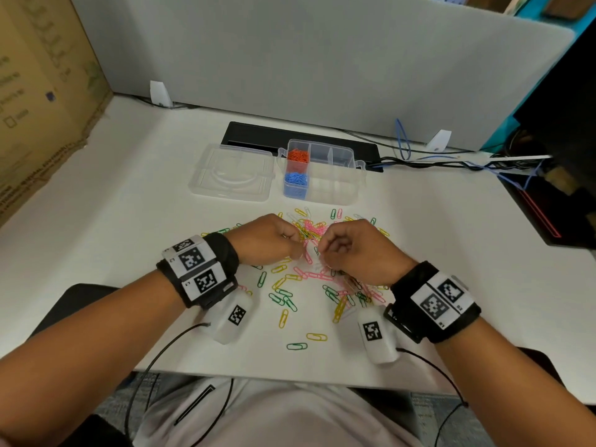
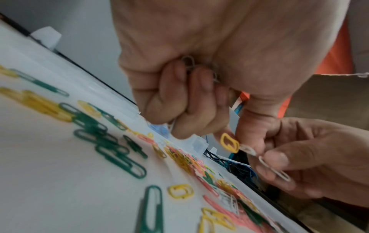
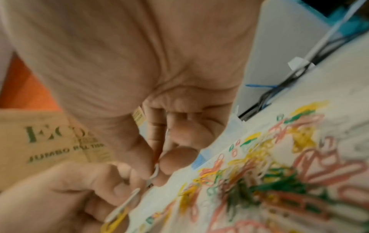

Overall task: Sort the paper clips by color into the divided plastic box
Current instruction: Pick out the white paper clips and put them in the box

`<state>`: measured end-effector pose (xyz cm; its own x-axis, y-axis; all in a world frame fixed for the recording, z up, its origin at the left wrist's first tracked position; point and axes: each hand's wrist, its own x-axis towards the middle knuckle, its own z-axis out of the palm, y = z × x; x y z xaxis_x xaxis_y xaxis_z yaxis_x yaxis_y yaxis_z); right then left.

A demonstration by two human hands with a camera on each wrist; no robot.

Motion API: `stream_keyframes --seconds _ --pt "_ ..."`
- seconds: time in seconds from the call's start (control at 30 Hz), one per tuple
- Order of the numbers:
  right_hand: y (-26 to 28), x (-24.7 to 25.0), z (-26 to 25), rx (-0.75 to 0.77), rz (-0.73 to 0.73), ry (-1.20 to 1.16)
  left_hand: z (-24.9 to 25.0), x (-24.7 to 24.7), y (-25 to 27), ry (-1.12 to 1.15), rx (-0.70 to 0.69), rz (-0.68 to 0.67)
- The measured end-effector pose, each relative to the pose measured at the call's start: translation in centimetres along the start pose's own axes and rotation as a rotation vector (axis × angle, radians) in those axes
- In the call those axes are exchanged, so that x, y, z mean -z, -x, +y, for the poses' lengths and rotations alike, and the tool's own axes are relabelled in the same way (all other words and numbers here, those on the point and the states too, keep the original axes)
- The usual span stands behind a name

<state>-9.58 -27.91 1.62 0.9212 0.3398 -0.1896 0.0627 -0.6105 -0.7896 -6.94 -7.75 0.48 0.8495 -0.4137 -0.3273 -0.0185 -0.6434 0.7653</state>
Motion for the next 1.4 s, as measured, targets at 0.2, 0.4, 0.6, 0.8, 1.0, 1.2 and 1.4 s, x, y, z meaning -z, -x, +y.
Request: stream_keyframes --seconds 0.2,0.4,0.6,0.8,1.0,1.2,1.4 --pt "-0.6 -1.1 -1.3 -0.112 0.039 -0.337 1.0 0.0 0.4 0.216 -0.014 0.058" --pt "-0.9 -1.2 -1.5 -0.165 0.068 -0.403 0.2 0.2 0.8 0.235 0.009 -0.014" --pt "-0.6 -0.1 -2.4 -0.067 0.109 -0.446 0.3 -0.7 -0.1 0.604 0.139 0.001" --pt "-1.6 0.1 -1.7 0.048 0.192 -0.202 1.0 -2.9 -0.6 0.928 0.300 -0.143" --pt "-2.3 -0.2 0.0 0.010 -0.042 0.394 0.2 -1.7 -1.1 1.075 0.391 -0.150" --pt "-3.0 0.1 -0.3 -0.044 -0.104 0.558 0.1 -1.3 -0.9 1.132 0.423 -0.127" --pt "-3.3 -0.4 -1.1 -0.036 -0.153 0.639 0.2 -1.6 -1.2 1.110 0.374 -0.122"
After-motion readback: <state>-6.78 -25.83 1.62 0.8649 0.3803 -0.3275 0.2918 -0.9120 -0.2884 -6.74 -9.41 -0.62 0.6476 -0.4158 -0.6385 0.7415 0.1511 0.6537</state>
